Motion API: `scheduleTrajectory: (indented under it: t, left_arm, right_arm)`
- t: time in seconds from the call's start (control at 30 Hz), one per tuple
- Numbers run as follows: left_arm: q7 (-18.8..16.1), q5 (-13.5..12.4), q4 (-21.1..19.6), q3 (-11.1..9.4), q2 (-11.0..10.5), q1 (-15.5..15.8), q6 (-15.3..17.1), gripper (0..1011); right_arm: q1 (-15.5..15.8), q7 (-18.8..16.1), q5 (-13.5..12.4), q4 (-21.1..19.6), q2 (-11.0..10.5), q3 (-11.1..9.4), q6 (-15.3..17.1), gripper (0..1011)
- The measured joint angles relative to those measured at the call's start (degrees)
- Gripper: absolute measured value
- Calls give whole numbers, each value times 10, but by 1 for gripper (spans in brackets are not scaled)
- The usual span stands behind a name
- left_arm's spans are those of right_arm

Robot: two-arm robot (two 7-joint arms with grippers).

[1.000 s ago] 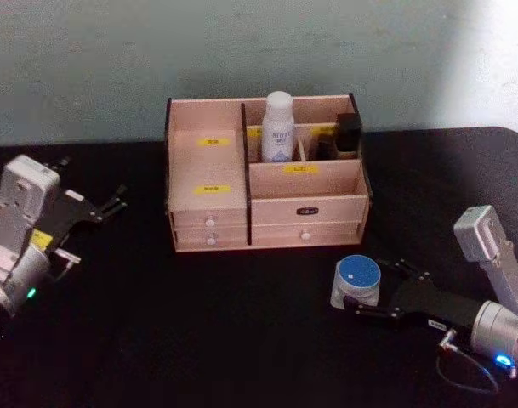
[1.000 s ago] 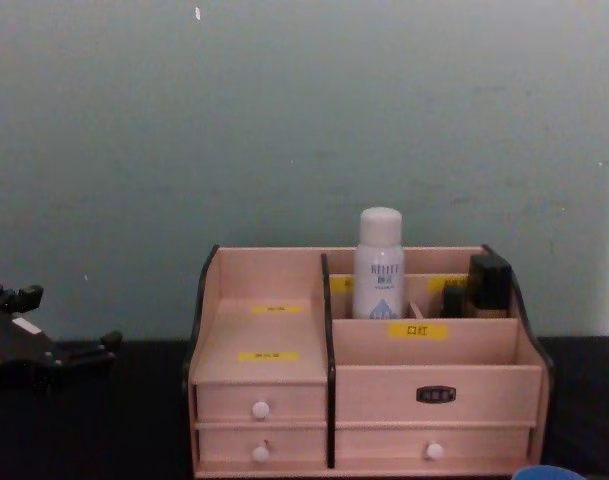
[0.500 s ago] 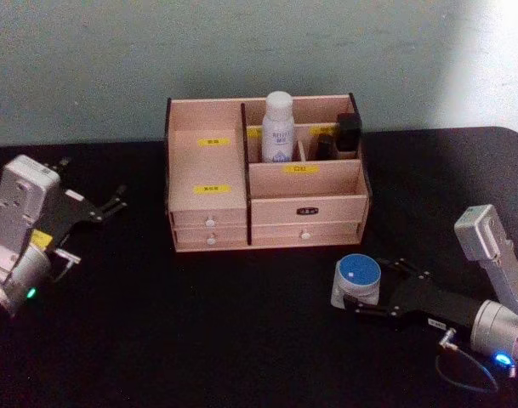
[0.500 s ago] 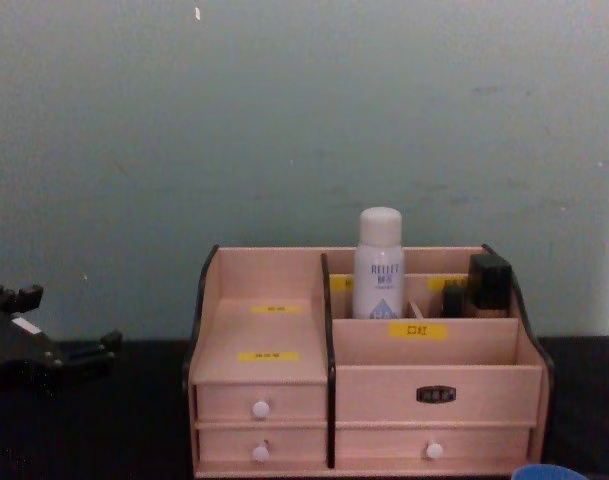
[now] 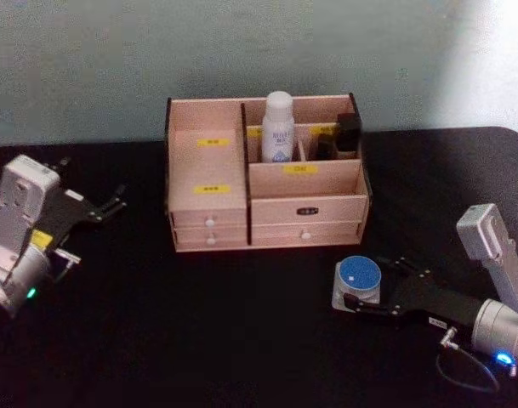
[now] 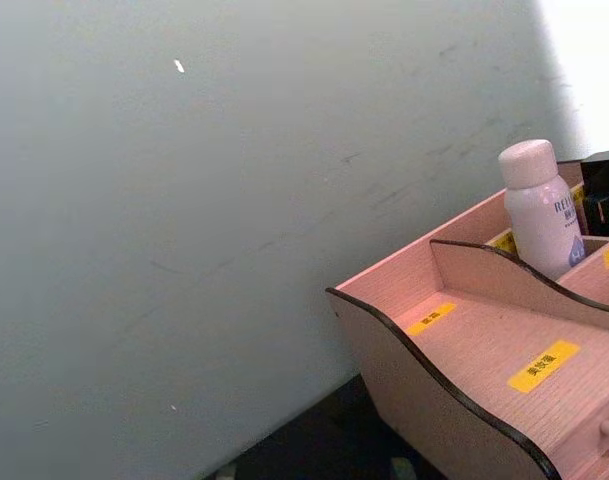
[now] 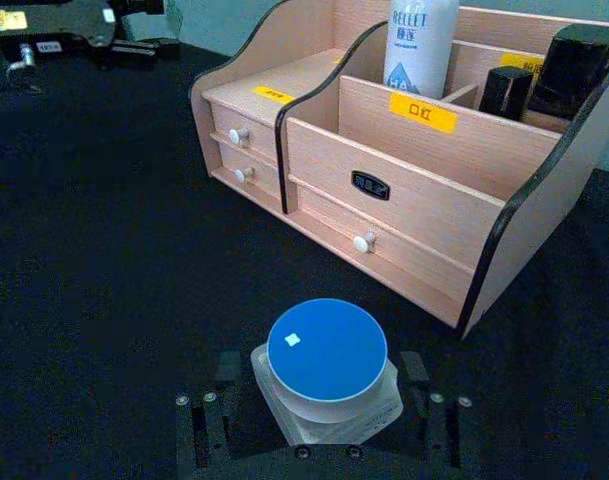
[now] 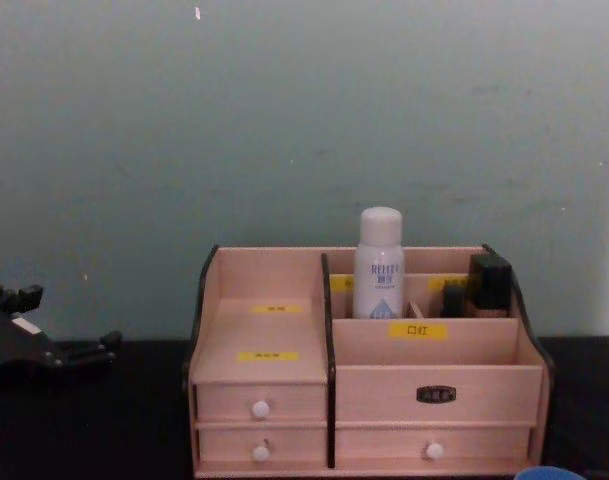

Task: Pick up the facial cleanser and watermelon frost from the table and place them into the tiered storage box.

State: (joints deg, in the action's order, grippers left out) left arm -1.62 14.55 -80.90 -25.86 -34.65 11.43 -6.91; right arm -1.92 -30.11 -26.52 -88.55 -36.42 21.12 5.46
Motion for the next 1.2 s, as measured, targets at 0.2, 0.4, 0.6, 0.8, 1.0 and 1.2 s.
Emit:
scheduleTrajectory:
  t: [0.2, 0.4, 0.6, 0.8, 1.0, 1.2]
  left_arm:
    - [0, 0, 0, 0, 0, 0, 0, 1001]
    - [0, 0, 0, 0, 0, 0, 0, 1001]
    - [0, 0, 0, 0, 0, 0, 0, 1001]
    - [0, 0, 0, 0, 0, 0, 0, 1001]
    - [0, 0, 0, 0, 0, 0, 0, 1001]
    - [0, 0, 0, 0, 0, 0, 0, 1001]
  right_arm:
    - [0, 1, 0, 0, 0, 0, 0, 1000]
    - [1, 3, -2, 1, 0, -2, 2, 1000]
    - [3, 4, -4, 0, -1, -4, 2, 1000]
    - [4, 6, -4, -1, -1, -5, 2, 1000]
    - [3, 6, -5, 0, 0, -5, 3, 1000]
    - [3, 6, -5, 0, 0, -5, 3, 1000]
